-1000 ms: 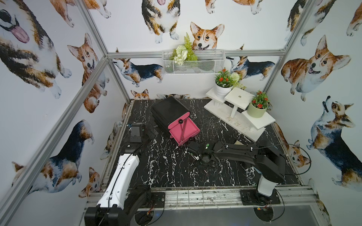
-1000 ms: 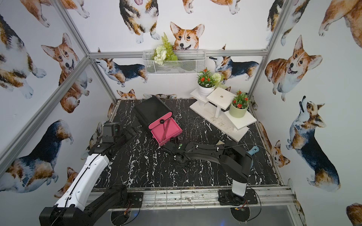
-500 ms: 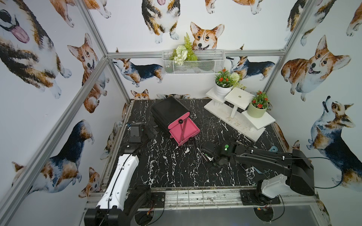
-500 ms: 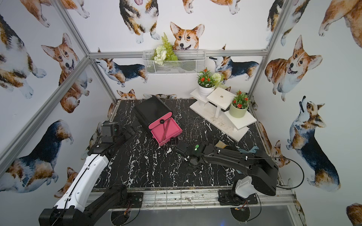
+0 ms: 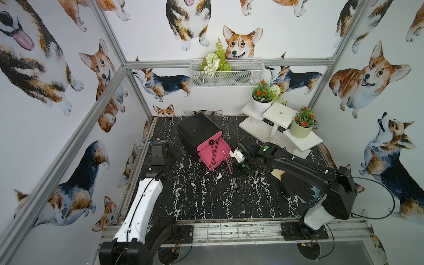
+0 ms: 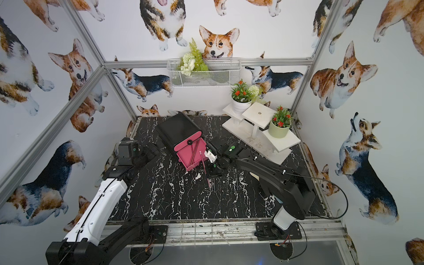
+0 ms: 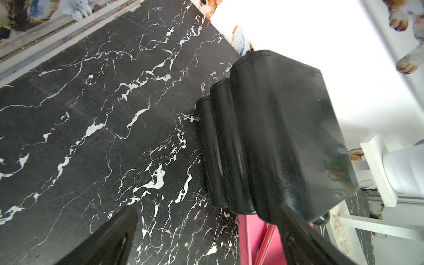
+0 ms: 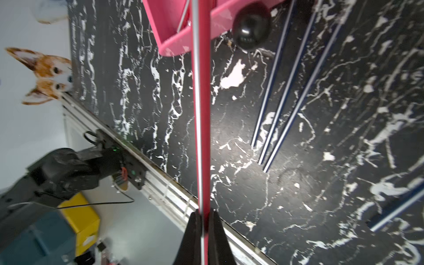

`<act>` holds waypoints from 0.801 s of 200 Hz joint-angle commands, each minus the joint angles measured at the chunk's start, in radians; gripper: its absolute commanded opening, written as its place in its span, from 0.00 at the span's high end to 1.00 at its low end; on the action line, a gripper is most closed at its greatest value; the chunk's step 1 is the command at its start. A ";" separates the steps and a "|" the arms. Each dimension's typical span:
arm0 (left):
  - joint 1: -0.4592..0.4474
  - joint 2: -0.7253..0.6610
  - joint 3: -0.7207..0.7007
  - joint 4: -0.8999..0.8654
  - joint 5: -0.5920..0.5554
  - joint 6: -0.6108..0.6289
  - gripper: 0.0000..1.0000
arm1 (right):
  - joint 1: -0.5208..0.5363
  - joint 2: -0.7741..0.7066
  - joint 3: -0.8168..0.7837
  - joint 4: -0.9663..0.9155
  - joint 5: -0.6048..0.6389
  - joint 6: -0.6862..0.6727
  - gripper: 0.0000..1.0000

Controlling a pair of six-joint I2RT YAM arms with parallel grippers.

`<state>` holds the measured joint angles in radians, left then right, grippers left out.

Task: Please place the pencils in the drawer according to their color
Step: Pick up the pencil from the center of the board, then place the pencil in the drawer.

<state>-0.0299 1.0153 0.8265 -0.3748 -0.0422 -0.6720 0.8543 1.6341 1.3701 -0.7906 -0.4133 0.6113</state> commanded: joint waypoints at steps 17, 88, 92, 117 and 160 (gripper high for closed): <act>0.001 -0.002 0.003 0.032 0.012 0.027 0.00 | -0.057 0.072 0.035 0.061 -0.221 0.105 1.00; 0.001 0.008 0.009 0.033 0.003 0.043 0.00 | -0.111 0.242 0.157 0.103 -0.300 0.148 1.00; 0.001 0.008 0.008 0.033 0.002 0.045 0.00 | -0.113 0.253 0.166 0.098 -0.297 0.146 1.00; 0.001 0.006 0.005 0.030 -0.008 0.051 0.00 | -0.123 0.301 0.224 0.077 -0.292 0.143 1.00; 0.002 0.006 0.002 0.031 -0.015 0.057 0.00 | -0.144 0.371 0.320 0.053 -0.271 0.147 1.00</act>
<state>-0.0299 1.0225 0.8265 -0.3702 -0.0460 -0.6285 0.7181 1.9759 1.6524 -0.7174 -0.6865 0.7425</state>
